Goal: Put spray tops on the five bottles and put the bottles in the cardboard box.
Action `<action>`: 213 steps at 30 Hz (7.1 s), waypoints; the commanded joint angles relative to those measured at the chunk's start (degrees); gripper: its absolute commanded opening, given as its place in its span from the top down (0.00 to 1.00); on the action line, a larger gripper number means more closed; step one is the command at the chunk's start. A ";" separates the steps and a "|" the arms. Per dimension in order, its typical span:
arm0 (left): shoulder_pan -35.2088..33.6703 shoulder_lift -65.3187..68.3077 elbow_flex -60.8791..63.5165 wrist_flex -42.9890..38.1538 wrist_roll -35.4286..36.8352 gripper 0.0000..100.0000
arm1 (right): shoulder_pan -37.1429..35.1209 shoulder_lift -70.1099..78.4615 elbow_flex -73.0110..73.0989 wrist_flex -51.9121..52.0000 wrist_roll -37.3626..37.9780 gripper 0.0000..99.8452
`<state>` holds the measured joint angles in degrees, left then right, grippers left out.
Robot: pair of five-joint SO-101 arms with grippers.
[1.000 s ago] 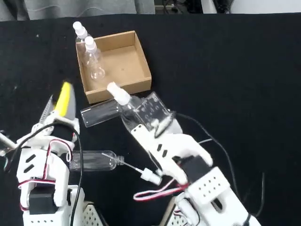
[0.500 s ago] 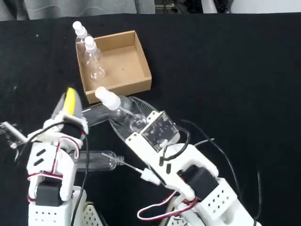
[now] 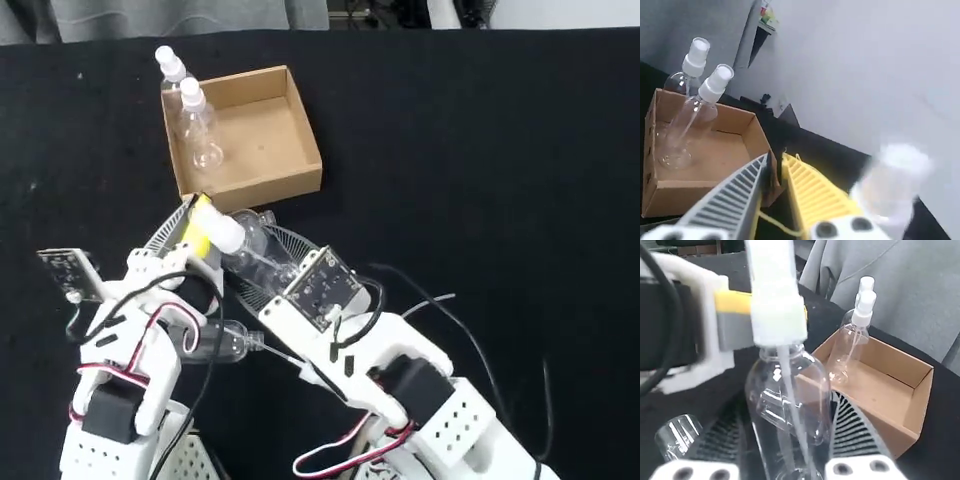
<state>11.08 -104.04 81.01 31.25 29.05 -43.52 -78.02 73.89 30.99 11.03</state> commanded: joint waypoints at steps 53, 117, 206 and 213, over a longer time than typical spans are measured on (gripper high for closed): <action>-27.03 -0.53 9.98 -0.88 -11.60 0.96 | 4.22 -1.27 2.15 1.85 2.11 0.96; -32.84 -0.44 16.40 2.29 -12.13 0.97 | 3.96 52.09 -60.88 13.27 2.11 0.96; -32.84 -0.44 16.40 2.64 -12.13 0.97 | 5.71 97.63 -65.19 -17.32 -11.25 0.73; -32.84 -0.44 16.40 2.64 -12.13 0.97 | 5.71 97.63 -65.19 -17.05 -11.25 0.73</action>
<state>-21.27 -104.04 96.13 33.54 17.63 -36.84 20.79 11.56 13.49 0.31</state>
